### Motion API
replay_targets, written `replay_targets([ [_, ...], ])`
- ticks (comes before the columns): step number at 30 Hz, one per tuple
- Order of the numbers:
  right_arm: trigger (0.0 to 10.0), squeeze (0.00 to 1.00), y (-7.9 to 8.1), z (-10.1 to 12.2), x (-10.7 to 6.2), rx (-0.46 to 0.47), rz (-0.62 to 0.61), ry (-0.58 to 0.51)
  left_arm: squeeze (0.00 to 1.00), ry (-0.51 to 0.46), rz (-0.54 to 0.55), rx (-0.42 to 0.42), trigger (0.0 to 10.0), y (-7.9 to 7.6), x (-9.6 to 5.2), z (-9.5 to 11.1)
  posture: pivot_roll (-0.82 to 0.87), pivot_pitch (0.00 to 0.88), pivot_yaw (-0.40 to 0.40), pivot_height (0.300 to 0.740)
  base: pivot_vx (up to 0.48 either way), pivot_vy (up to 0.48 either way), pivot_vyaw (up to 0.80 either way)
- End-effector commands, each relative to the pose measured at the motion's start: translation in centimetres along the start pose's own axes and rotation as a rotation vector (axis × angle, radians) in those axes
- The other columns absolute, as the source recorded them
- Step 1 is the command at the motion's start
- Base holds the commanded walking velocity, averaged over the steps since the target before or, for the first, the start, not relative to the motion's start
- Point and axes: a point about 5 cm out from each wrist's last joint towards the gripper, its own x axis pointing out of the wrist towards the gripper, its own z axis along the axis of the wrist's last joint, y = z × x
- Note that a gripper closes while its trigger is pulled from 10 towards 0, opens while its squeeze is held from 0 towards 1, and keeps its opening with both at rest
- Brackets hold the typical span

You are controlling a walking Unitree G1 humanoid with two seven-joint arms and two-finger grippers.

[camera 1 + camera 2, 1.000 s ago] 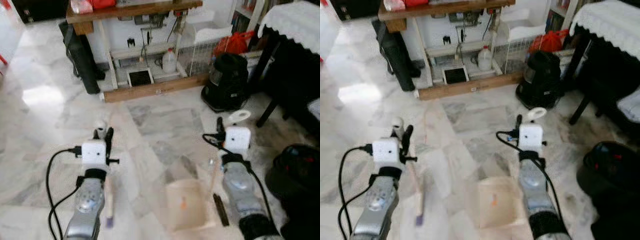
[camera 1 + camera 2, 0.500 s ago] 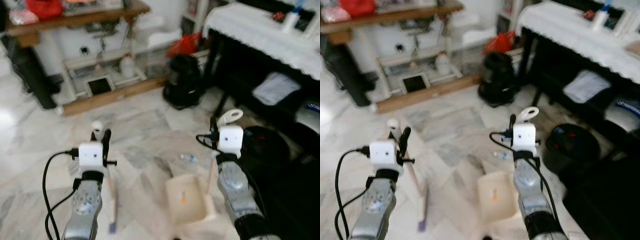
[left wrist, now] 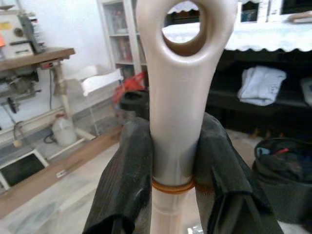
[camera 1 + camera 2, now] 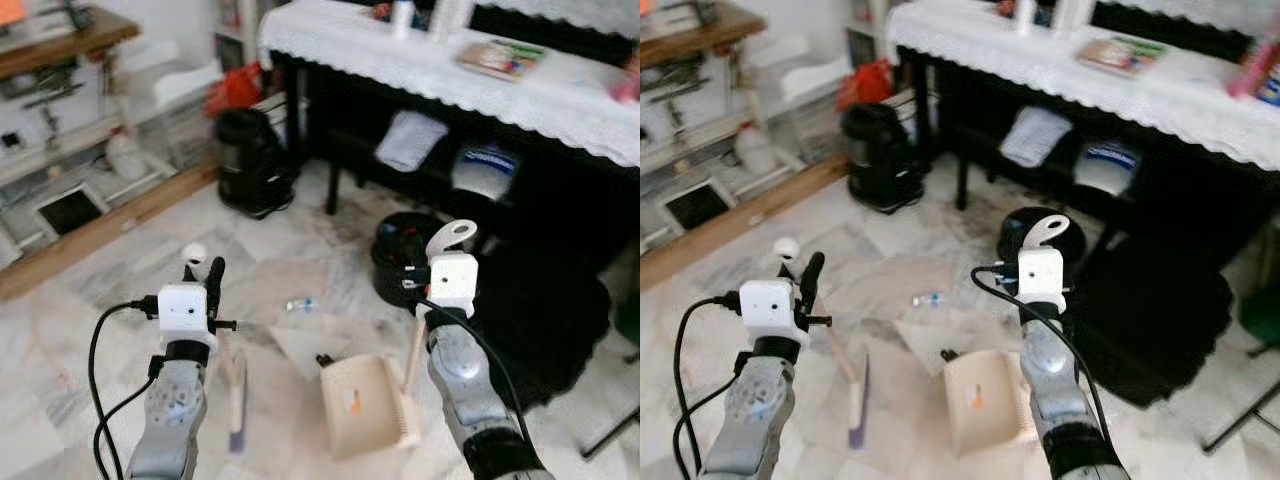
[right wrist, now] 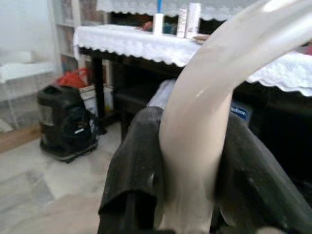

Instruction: Sweep floor

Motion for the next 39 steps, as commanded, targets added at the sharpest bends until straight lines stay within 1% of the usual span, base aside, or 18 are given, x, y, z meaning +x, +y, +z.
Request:
replay_targets([
  [1, 10.0, 0.00, 0.61, 1.20, 0.54, 0.002, 0.018, -0.057, 0.00, -0.034, 0.016, 0.019, 10.0, 0.76, 0.05, 0.58, 0.12, 0.082, 0.022, 0.740, 0.000, 0.000, 0.00],
  [16, 10.0, 0.00, 0.24, 1.16, 0.49, -0.006, 0.003, -0.057, 0.00, -0.025, 0.000, 0.015, 10.0, 0.51, 0.12, 0.47, 0.11, 0.084, 0.024, 0.740, 0.000, 0.000, 0.00],
  [26, 10.0, 0.00, 0.29, 1.13, 0.45, -0.005, 0.003, -0.055, 0.00, -0.016, 0.006, 0.022, 10.0, 0.65, 0.11, 0.41, 0.11, 0.092, 0.024, 0.740, 0.000, 0.000, 0.00],
  [39, 10.0, 0.00, 0.24, 1.13, 0.41, -0.007, 0.002, -0.055, 0.00, -0.013, 0.010, 0.021, 10.0, 0.61, 0.09, 0.39, 0.11, 0.096, 0.024, 0.740, 0.302, 0.000, 0.00],
])
